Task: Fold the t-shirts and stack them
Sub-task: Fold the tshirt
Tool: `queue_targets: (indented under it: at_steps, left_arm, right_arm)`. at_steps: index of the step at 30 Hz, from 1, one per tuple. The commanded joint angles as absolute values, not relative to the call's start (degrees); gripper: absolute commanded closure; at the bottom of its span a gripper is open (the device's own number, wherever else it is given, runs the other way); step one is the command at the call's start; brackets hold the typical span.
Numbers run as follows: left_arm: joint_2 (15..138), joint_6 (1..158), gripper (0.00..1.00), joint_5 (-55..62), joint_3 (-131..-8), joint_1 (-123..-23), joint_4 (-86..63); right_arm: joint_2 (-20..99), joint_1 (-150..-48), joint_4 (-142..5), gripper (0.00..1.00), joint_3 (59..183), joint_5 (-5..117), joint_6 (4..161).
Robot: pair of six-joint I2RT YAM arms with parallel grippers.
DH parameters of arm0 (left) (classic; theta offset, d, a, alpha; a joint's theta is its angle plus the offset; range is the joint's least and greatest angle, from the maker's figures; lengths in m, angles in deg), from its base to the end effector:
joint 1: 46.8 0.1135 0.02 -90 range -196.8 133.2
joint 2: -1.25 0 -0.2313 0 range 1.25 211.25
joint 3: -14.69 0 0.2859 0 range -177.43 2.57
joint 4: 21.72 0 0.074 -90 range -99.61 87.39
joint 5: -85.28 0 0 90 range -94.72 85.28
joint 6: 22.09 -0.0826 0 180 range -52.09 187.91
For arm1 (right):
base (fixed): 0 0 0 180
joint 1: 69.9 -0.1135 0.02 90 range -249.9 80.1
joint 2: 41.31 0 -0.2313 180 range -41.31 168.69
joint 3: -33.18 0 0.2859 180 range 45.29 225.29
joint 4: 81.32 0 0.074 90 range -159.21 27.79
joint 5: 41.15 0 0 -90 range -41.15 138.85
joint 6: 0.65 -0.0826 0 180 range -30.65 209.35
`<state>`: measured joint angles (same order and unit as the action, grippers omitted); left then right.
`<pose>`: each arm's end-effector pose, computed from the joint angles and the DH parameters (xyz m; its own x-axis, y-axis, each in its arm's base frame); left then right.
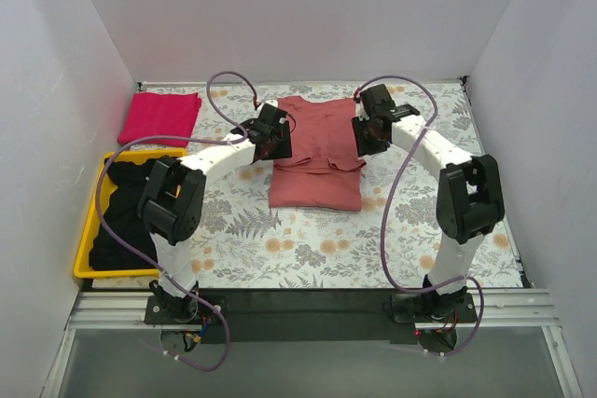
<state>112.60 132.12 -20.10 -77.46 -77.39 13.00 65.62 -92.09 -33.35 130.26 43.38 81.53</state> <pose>0.4112 -0.2176 0.1107 -0.6234 -0.6400 -0.4492 -0.4714 0.7660 -0.4370 0.4217 0.1635 0.1536 -0.8212 -0.1887 -0.5386 -0.2193 0.9756 -0.0075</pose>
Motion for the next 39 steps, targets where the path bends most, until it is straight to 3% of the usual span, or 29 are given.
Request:
queue_targets:
  at_steps: [1, 3, 4, 5, 6, 7, 11, 22, 33, 39]
  left_arm:
    - [102.07, 135.14, 0.38, -22.12, -74.52, -78.79, 13.15]
    - [98.12, 136.37, 0.46, -20.81, -70.06, -80.63, 13.24]
    - [96.97, 137.16, 0.55, -18.63, -68.63, -81.42, 13.15]
    - [95.74, 138.65, 0.6, -16.08, -65.57, -82.91, 12.89]
    - [95.56, 139.45, 0.63, -16.06, -64.32, -83.62, 12.89]
    - [95.47, 139.98, 0.7, -13.62, -63.09, -85.02, 12.37]
    - [98.18, 142.26, 0.83, -11.5, -59.57, -86.79, 11.92]
    - [102.5, 141.75, 0.87, -7.18, -58.42, -86.79, 16.48]
    - [97.86, 140.95, 0.87, 0.2, -52.81, -87.58, 21.68]
    - [92.05, 141.48, 0.85, 0.29, -48.14, -88.9, 24.93]
  right_arm:
    - [57.05, -93.89, -38.26, 0.59, 128.36, 44.97, 81.69]
    - [54.24, -95.29, -41.67, 0.6, 124.06, 48.41, 81.96]
    - [53.44, -95.82, -42.74, 0.62, 122.57, 51.11, 82.05]
    - [52.65, -97.04, -45.19, 0.73, 119.51, 52.79, 81.79]
    - [52.38, -97.75, -46.43, 0.73, 118.17, 53.15, 81.53]
    - [52.47, -98.37, -47.75, 0.81, 117.03, 54.38, 81.26]
    - [54.39, -101.44, -53.47, 0.88, 113.59, 56.93, 80.03]
    - [65.2, -103.39, -60.86, 0.89, 115.25, 53.6, 81.52]
    - [76.72, -102.42, -61.04, 0.85, 133.33, 40.86, 89.17]
    - [77.96, -101.63, -60.42, 0.74, 141.27, 42.08, 91.2]
